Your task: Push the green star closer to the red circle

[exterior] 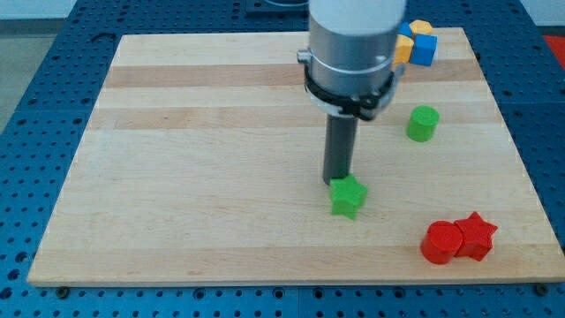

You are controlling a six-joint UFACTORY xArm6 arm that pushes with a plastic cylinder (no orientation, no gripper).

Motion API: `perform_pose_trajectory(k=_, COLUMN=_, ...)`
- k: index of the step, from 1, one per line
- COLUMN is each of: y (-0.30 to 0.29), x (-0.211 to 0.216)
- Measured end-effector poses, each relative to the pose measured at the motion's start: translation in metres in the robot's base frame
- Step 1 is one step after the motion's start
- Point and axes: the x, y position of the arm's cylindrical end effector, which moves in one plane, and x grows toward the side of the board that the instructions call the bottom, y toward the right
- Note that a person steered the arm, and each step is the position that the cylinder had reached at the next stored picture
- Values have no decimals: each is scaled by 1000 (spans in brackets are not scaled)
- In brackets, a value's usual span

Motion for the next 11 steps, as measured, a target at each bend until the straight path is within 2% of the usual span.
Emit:
perform_pose_trajectory(k=2, y=-7, x=-13)
perform_pose_trajectory(k=4, y=-6, x=41)
perform_pose_trajectory(k=8, y=-22, x=34)
perform_pose_trajectory(k=11, y=27, x=42)
